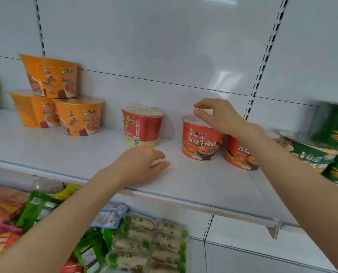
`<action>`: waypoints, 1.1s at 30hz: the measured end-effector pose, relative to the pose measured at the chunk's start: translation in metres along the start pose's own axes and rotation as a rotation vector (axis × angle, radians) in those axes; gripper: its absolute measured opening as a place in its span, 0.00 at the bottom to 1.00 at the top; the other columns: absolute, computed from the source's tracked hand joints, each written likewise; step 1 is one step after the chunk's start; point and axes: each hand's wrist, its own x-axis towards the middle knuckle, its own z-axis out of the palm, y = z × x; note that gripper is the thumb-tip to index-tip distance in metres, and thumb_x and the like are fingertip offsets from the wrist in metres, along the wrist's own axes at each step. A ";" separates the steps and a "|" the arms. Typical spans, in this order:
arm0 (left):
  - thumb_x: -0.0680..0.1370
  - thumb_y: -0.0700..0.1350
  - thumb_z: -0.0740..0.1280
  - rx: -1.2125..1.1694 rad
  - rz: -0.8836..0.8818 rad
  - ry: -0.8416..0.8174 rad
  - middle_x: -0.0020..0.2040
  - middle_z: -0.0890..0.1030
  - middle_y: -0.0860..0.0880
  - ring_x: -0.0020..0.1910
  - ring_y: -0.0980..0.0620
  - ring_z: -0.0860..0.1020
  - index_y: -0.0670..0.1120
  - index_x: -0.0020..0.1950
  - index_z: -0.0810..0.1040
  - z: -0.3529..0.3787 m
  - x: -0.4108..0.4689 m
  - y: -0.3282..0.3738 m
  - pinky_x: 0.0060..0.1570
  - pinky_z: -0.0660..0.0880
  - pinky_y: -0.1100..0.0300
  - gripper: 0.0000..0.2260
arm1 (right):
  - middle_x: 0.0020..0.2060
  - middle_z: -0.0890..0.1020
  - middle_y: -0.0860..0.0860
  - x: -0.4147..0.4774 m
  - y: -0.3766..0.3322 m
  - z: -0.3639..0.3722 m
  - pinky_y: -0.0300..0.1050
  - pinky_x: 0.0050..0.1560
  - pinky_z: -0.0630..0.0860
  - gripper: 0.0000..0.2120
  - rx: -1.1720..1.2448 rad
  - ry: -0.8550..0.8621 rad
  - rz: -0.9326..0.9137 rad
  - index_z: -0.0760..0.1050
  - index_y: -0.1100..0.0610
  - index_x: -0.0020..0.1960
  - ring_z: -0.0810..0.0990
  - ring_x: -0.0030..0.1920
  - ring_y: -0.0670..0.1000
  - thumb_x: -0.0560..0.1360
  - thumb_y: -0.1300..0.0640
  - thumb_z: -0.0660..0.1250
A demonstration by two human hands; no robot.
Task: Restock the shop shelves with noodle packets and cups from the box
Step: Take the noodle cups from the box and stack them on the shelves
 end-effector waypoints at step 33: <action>0.80 0.51 0.57 -0.191 0.064 0.034 0.36 0.75 0.46 0.39 0.46 0.72 0.43 0.36 0.70 0.003 -0.038 -0.142 0.39 0.68 0.56 0.16 | 0.64 0.75 0.52 0.082 -0.117 0.096 0.39 0.55 0.65 0.19 -0.097 -0.292 0.160 0.71 0.54 0.66 0.72 0.63 0.53 0.75 0.57 0.65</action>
